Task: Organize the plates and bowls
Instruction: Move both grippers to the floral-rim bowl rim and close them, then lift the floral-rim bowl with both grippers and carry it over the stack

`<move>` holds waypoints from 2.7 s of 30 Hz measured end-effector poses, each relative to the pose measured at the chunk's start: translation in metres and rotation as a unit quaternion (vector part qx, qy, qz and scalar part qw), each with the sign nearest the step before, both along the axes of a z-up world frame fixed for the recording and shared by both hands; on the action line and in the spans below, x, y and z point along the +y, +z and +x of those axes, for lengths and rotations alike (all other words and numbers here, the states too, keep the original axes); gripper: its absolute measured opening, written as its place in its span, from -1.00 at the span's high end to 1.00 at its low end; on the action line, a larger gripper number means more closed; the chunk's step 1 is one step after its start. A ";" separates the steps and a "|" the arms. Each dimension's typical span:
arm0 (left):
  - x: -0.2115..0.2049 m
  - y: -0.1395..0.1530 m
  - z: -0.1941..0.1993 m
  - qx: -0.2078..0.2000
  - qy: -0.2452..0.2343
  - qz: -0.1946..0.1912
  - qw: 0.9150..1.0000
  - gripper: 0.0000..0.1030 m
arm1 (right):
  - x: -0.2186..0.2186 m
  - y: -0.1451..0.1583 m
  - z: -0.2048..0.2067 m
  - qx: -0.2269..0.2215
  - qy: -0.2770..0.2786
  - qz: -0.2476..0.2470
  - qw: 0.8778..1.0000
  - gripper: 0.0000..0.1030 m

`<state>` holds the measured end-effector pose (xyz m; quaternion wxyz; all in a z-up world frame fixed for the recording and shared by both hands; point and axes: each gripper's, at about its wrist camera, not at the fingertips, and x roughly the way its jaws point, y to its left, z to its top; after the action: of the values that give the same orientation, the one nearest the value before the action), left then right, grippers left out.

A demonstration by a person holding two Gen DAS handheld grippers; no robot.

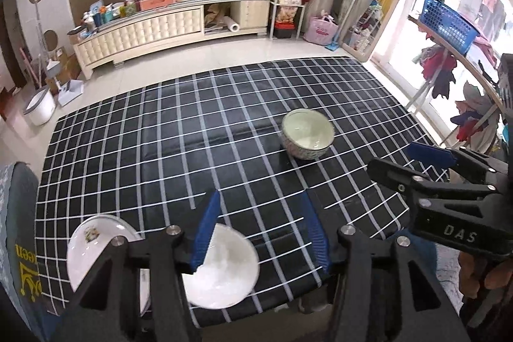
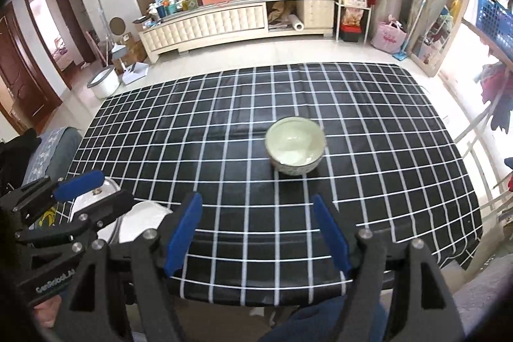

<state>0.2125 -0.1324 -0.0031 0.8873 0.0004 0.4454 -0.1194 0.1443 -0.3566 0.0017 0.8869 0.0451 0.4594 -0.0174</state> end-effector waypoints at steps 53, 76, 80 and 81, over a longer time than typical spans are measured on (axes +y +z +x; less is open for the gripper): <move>-0.085 -0.141 0.203 0.144 -0.027 0.051 0.988 0.41 | -0.105 -0.130 0.139 0.114 -0.022 0.024 0.993 -0.13; -0.106 -0.161 0.214 0.158 -0.042 0.050 0.985 0.75 | -0.108 -0.145 0.133 0.103 -0.023 0.047 0.993 0.66; -0.109 -0.159 0.209 0.154 -0.051 0.070 0.984 0.76 | -0.104 -0.143 0.130 0.101 -0.033 0.041 0.994 0.70; -0.109 -0.158 0.208 0.154 -0.051 0.070 0.984 0.78 | -0.103 -0.142 0.129 0.101 -0.038 0.043 0.993 0.71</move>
<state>0.4208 -0.2419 -0.1608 0.7989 0.0670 0.5830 -0.1317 0.2736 -0.4601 -0.1400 0.8320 0.0989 0.5447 -0.0353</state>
